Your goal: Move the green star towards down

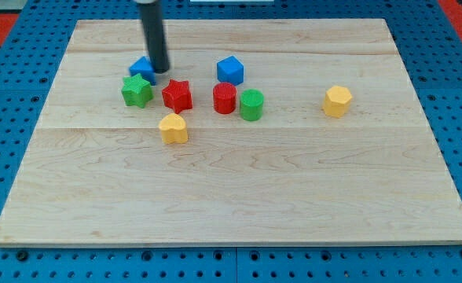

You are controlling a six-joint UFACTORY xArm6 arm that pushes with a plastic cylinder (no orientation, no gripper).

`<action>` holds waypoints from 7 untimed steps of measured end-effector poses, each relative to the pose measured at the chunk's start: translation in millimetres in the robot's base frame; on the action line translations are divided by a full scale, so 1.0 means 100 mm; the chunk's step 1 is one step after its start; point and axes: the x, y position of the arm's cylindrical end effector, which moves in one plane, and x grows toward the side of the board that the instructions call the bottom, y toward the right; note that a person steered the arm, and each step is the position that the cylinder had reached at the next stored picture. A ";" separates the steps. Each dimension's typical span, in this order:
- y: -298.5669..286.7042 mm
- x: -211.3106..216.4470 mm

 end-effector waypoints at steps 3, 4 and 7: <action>0.29 0.20; -0.08 0.38; -0.47 0.75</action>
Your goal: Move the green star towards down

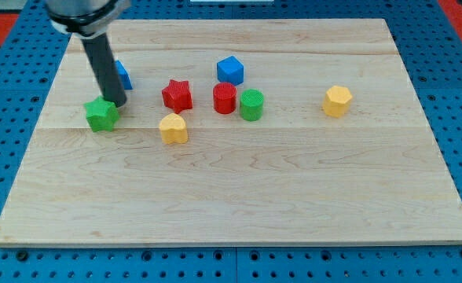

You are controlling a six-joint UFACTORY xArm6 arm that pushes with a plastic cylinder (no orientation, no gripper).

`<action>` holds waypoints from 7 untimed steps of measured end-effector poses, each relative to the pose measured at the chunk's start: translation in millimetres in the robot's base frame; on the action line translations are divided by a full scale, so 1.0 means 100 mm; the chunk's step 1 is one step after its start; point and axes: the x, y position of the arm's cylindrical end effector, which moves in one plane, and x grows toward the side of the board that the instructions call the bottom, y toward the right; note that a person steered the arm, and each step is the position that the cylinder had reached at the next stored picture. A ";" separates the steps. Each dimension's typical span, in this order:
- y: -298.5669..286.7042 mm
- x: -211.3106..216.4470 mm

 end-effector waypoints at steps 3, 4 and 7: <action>-0.14 0.57; -0.44 0.71; -0.71 0.82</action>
